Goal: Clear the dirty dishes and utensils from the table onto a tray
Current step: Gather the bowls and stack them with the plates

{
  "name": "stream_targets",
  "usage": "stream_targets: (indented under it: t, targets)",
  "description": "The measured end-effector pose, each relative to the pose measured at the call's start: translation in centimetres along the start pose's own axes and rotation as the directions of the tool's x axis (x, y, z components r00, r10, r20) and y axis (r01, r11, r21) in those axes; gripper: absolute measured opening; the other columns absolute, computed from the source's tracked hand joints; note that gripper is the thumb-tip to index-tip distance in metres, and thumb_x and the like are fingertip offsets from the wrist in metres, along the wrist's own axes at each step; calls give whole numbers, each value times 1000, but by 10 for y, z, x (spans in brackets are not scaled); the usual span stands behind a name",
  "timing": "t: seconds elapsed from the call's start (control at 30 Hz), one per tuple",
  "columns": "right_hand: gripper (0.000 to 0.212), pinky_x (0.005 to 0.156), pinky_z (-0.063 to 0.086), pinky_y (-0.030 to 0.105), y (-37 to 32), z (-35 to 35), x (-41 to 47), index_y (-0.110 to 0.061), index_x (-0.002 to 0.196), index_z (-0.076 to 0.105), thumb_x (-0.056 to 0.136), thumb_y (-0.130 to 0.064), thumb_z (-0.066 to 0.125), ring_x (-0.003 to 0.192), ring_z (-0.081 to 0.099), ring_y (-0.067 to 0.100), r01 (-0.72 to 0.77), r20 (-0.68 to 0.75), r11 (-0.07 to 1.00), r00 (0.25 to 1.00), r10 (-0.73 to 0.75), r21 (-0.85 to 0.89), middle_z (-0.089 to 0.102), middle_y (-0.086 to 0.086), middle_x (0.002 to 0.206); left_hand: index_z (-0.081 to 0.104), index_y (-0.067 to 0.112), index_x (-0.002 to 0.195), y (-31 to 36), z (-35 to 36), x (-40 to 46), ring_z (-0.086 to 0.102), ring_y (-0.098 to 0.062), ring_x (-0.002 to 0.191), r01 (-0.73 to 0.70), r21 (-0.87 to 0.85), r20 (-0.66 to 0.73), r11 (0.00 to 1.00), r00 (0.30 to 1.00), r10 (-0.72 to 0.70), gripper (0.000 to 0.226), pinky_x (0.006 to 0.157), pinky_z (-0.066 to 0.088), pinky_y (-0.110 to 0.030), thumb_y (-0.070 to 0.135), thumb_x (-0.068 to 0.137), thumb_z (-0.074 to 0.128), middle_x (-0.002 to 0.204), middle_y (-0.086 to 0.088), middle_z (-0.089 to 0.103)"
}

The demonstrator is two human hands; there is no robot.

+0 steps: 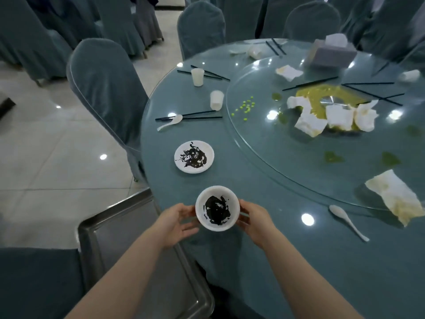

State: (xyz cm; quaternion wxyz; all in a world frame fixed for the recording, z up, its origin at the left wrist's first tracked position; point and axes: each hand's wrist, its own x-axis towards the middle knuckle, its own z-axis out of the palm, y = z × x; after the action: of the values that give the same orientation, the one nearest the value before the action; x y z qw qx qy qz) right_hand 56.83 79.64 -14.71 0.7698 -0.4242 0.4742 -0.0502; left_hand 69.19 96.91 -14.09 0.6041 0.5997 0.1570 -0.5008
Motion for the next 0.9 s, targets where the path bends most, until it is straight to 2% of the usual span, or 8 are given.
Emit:
stream_targets:
  t: [0.1, 0.17, 0.27, 0.37, 0.47, 0.63, 0.77, 0.9]
  targets:
    - [11, 72, 46, 33, -10, 9, 17, -8, 92, 68, 90, -12, 58, 75, 61, 21, 20, 7, 999, 1000, -20, 41, 68, 6, 84, 63, 8, 102, 15, 2, 13, 54, -32, 104, -19, -34, -13, 999, 1000, 18, 21, 81, 50, -43, 13, 90, 46, 110, -9, 59]
    - [12, 72, 47, 31, -12, 13, 26, -10, 92, 70, 89, -12, 58, 77, 63, 19, 29, 20, 996, 999, -31, 84, 70, 3, 86, 63, 8, 100, 20, 4, 19, 56, -32, 102, -36, -56, -26, 998, 999, 35, 20, 83, 51, -43, 13, 91, 46, 112, -9, 60]
    - [19, 74, 48, 29, -11, 14, 33, -11, 105, 68, 93, -16, 56, 85, 63, 18, 21, 34, 990, 999, -26, 137, 70, 2, 96, 64, 10, 100, 23, 4, 25, 57, -29, 98, -61, -99, -20, 993, 998, 59, 23, 92, 47, -43, 14, 93, 42, 115, -7, 60]
    - [18, 70, 46, 29, -4, 7, 27, -13, 109, 63, 96, -17, 51, 83, 61, 18, 27, 5, 993, 1000, -28, 119, 67, 2, 100, 58, 14, 118, 18, -4, 23, 53, -29, 115, -70, -108, 2, 992, 998, 70, 31, 103, 39, -43, 18, 97, 36, 127, -2, 56]
    - [16, 75, 46, 30, 9, -7, 11, -15, 109, 62, 97, -14, 51, 89, 60, 19, 54, -68, 996, 996, -49, 70, 65, 2, 106, 47, 19, 137, 4, -15, 10, 47, -26, 127, -112, 40, -7, 993, 994, 113, 40, 109, 32, -39, 14, 97, 43, 135, 0, 53]
    - [16, 79, 48, 31, 31, -23, -43, -19, 103, 64, 97, -14, 50, 96, 64, 20, 156, -135, 987, 980, -149, 46, 69, 2, 108, 41, 27, 141, -13, -30, -33, 52, -13, 118, -309, 370, 147, 876, 951, 273, 50, 95, 39, -29, 6, 96, 46, 130, 5, 59]
    - [18, 79, 49, 30, 39, -18, -111, -19, 107, 65, 96, -16, 51, 97, 66, 19, 298, -175, 949, 945, -277, 104, 72, 0, 105, 37, 27, 143, -8, -40, -84, 53, -15, 121, -448, 404, 263, 798, 892, 367, 53, 101, 39, -33, 7, 95, 49, 122, 7, 63]
    - [17, 81, 50, 31, 55, -4, -197, -19, 107, 65, 97, -14, 51, 100, 65, 20, 451, -250, 889, 872, -420, 81, 71, 0, 108, 41, 24, 140, -12, -43, -141, 52, -16, 121, -571, 340, 428, 747, 802, 417, 50, 104, 37, -34, 2, 95, 47, 124, 4, 61]
